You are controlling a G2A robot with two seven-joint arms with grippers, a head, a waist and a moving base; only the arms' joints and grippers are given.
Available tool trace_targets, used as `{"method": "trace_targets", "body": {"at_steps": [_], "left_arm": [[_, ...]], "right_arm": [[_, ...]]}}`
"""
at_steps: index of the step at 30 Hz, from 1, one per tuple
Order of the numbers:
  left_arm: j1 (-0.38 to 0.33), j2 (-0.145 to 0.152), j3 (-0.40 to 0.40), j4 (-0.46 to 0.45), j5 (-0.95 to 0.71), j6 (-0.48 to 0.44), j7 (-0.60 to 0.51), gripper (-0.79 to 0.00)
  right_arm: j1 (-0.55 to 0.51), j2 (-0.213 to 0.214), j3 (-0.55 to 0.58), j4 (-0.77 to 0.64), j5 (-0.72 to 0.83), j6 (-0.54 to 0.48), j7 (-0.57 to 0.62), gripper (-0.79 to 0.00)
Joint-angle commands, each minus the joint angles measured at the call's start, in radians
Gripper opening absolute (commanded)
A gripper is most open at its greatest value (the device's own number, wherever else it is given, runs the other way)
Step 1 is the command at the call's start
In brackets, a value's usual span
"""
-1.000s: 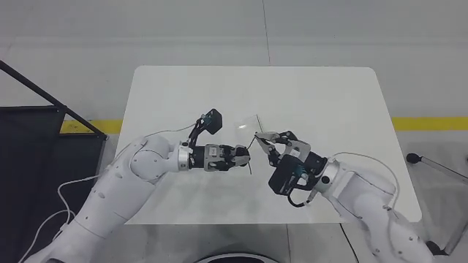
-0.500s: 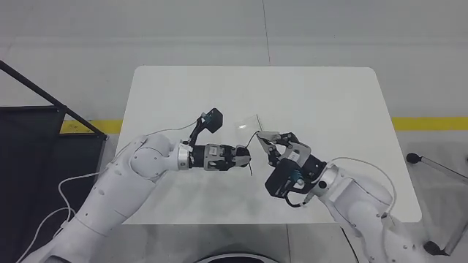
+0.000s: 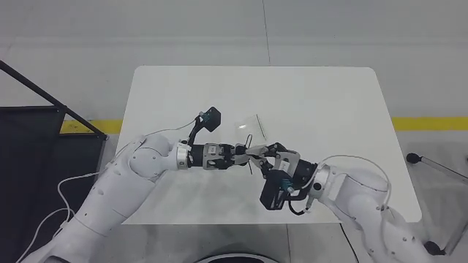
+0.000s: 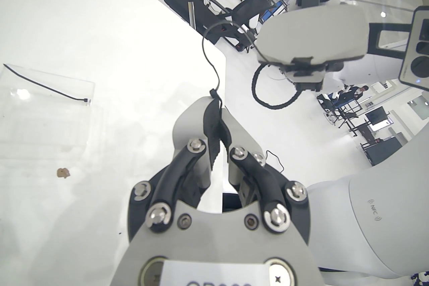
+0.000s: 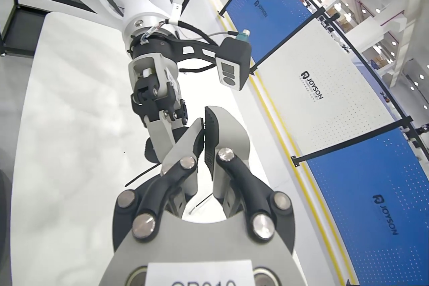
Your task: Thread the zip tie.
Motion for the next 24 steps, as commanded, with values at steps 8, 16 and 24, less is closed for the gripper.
{"method": "trace_targets", "body": {"at_steps": [8, 16, 24], "left_arm": [[-0.003, 0.000, 0.005, 0.000, 0.003, 0.001, -0.007, -0.785], [-0.006, -0.001, 0.009, 0.002, 0.002, -0.003, -0.004, -0.785], [-0.003, 0.000, 0.006, 0.000, 0.007, -0.003, 0.009, -0.785]], "right_arm": [[0.026, -0.003, -0.014, 0.014, 0.018, -0.046, 0.022, -0.785], [0.038, -0.005, -0.021, 0.018, 0.028, -0.064, 0.039, -0.785], [0.054, -0.005, -0.033, 0.019, 0.038, -0.124, 0.049, -0.785]]}}
